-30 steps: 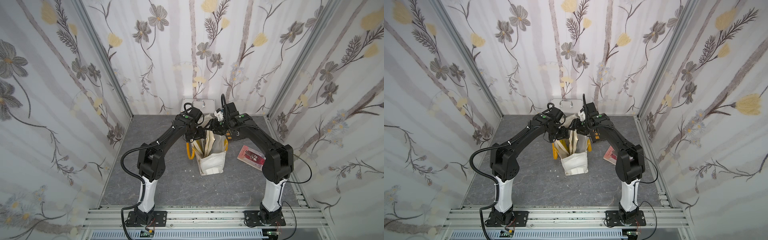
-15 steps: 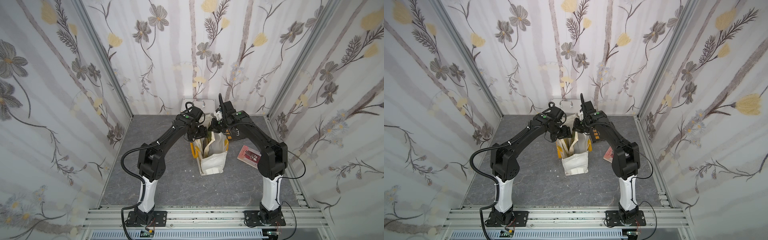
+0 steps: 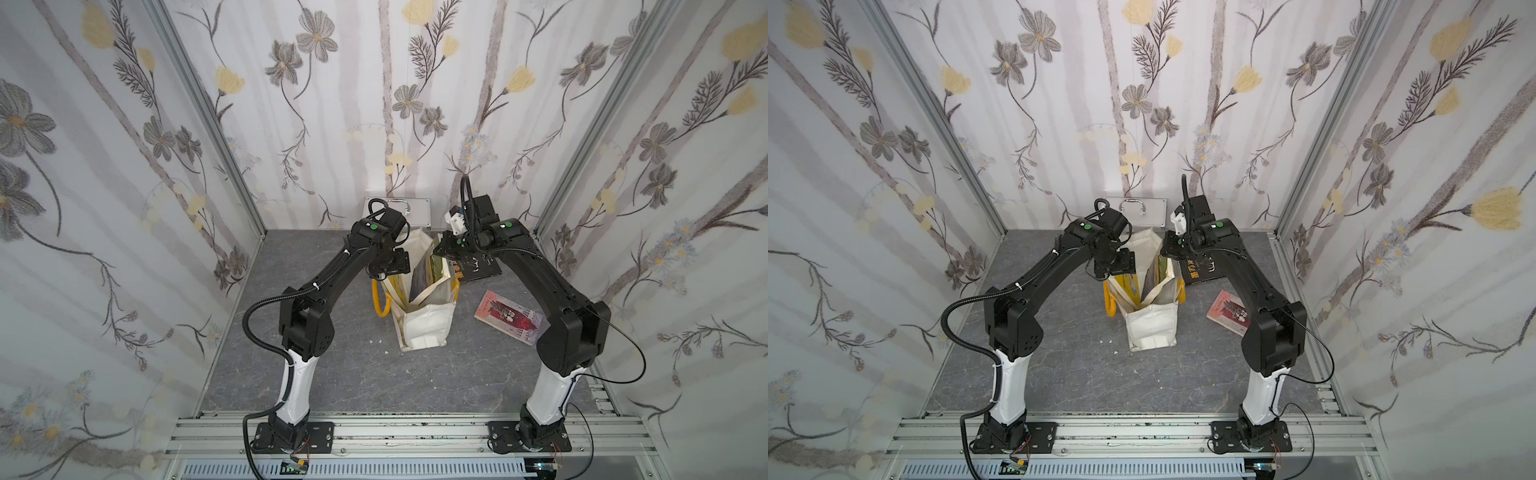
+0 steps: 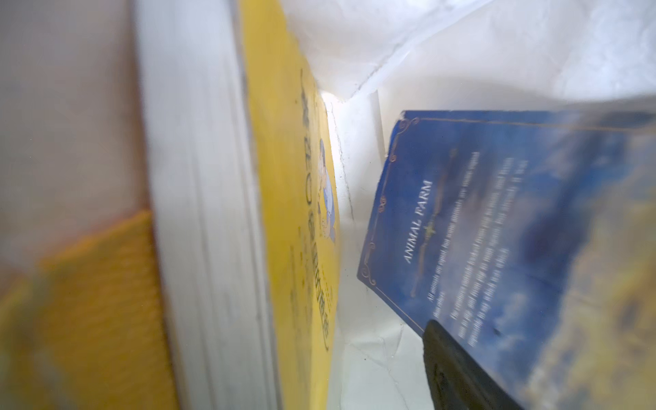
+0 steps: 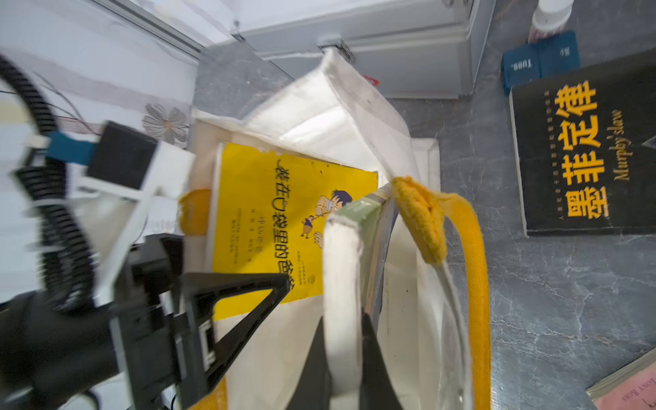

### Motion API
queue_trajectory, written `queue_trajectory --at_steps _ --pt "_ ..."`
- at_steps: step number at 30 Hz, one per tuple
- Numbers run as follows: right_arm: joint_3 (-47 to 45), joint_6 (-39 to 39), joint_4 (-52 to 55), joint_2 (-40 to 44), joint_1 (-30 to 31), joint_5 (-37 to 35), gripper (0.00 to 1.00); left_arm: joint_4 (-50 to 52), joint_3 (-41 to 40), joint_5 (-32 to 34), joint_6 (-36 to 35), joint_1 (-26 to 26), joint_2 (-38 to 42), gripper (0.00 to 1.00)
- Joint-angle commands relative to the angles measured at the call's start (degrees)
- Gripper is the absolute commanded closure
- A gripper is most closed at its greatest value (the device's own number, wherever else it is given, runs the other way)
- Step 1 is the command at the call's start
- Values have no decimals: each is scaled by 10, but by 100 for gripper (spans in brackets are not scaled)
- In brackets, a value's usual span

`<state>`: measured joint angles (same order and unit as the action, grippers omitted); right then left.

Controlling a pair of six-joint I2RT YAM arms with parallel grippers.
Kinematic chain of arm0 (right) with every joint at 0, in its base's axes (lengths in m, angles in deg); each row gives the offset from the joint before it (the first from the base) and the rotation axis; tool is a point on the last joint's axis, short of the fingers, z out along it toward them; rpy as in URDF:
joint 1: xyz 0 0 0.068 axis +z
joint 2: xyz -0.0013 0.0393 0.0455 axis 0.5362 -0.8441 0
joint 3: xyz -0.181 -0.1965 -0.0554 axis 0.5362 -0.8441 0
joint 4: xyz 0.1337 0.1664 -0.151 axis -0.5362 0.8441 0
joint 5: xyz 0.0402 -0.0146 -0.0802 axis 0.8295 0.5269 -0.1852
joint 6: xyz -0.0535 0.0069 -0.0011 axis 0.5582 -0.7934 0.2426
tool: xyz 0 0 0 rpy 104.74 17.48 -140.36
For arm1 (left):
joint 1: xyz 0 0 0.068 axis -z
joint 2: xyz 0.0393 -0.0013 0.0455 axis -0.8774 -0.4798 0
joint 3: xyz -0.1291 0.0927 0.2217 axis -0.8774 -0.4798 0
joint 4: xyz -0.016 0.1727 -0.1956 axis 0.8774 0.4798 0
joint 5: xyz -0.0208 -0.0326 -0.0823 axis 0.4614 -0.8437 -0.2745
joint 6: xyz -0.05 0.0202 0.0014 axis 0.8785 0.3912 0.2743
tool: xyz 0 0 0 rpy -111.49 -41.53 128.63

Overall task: Take out the books from the canvas bag
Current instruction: Pick up the book from the canvas bag, then place the book at the center of the board.

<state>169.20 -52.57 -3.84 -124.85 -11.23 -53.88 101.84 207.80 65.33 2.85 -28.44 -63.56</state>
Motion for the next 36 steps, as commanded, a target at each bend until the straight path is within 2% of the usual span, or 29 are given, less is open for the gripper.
queue_trajectory --at_steps 1,6,11,13,16,22,27,32,36 --pt "-9 27 -53 34 -11 47 100 10 3 7 -6 -1 -4 31" --pt "-44 30 -80 107 -31 73 100 13 11 12 -7 -2 -4 58" --pt "-101 14 -112 202 -77 77 100 38 20 39 -5 -6 -3 82" --pt "-123 13 -118 249 -100 66 100 53 24 51 -4 -9 -3 91" --pt "-137 31 -104 296 -112 13 100 77 33 69 -7 -14 -3 100" --pt "-131 65 -22 324 -112 -103 100 109 38 81 -32 -30 3 100" --pt "-145 107 6 314 -88 -165 100 112 17 83 -59 -52 12 100" --pt "-166 183 1 273 -1 -246 100 102 4 63 -72 -68 24 100" --pt "-183 260 11 217 85 -358 100 87 -2 43 -73 -70 29 100"
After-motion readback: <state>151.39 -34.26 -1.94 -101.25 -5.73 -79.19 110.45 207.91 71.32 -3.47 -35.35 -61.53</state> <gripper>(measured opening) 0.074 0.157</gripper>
